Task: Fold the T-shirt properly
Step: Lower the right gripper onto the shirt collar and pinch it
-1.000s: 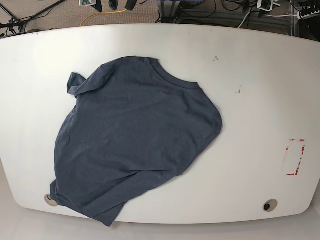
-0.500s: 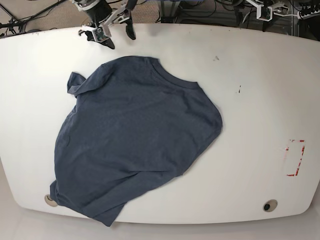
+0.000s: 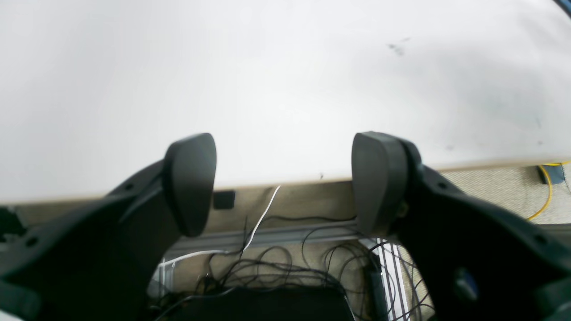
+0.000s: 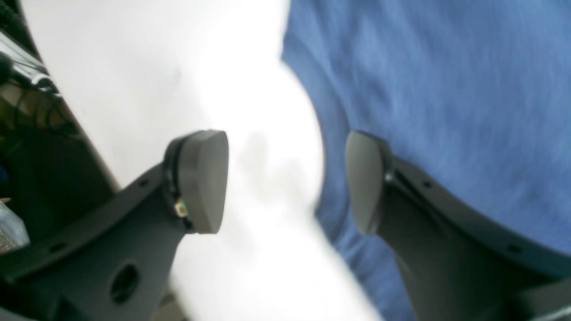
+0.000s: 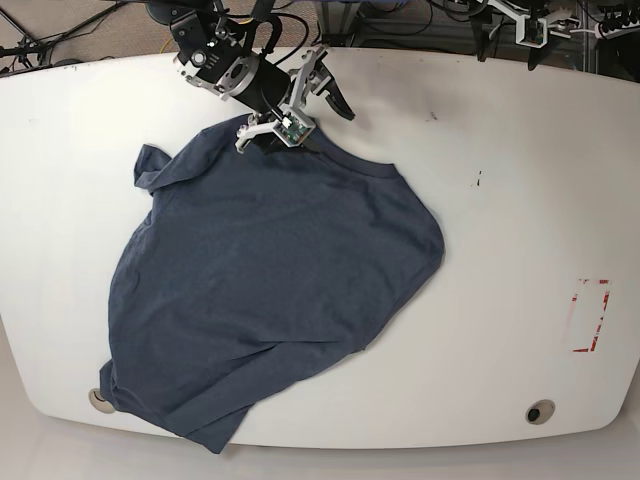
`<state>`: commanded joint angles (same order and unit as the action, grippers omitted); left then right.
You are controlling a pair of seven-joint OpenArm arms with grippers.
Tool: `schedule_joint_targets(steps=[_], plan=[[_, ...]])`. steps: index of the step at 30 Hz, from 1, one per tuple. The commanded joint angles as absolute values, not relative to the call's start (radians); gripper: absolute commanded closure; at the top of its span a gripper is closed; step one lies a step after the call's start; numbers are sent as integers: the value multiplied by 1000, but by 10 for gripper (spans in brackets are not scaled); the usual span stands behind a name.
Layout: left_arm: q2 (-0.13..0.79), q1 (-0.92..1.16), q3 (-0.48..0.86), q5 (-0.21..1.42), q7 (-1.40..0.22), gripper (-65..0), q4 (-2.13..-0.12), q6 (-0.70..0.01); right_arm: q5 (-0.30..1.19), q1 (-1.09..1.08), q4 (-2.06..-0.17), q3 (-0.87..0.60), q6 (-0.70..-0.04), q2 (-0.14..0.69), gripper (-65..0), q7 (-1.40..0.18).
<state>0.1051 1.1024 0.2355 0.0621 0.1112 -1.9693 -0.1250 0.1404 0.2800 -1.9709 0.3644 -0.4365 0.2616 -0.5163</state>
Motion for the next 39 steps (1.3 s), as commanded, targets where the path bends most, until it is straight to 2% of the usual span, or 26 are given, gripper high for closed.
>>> schedule_joint_targets(steps=[3,12,26,34,36,39], plan=[[105,1084,236,61,110,-432,-1977,-125,142,171,-1916,433,-437,260,-387,-568],[105,1078,236,61,110,-432,-1975,-125,145,-25,-1698,555,-437,213,-387,-570],[111,1050,236,59,107,-432,-1975,-125,142,-197,-1449,708,-437,119,-387,-564],[114,1044,236,59,107,-432,-1975,-125,140,-245,-1305,717,-433,97,-385,-469],[114,1032,236,59,107,-432,-1975,-125,140,-245,-1288,714,-432,99,-371,-456],[142,1012,251,59,107,-432,-1974,-125,140,-242,-1283,713,-430,120,-266,-437]])
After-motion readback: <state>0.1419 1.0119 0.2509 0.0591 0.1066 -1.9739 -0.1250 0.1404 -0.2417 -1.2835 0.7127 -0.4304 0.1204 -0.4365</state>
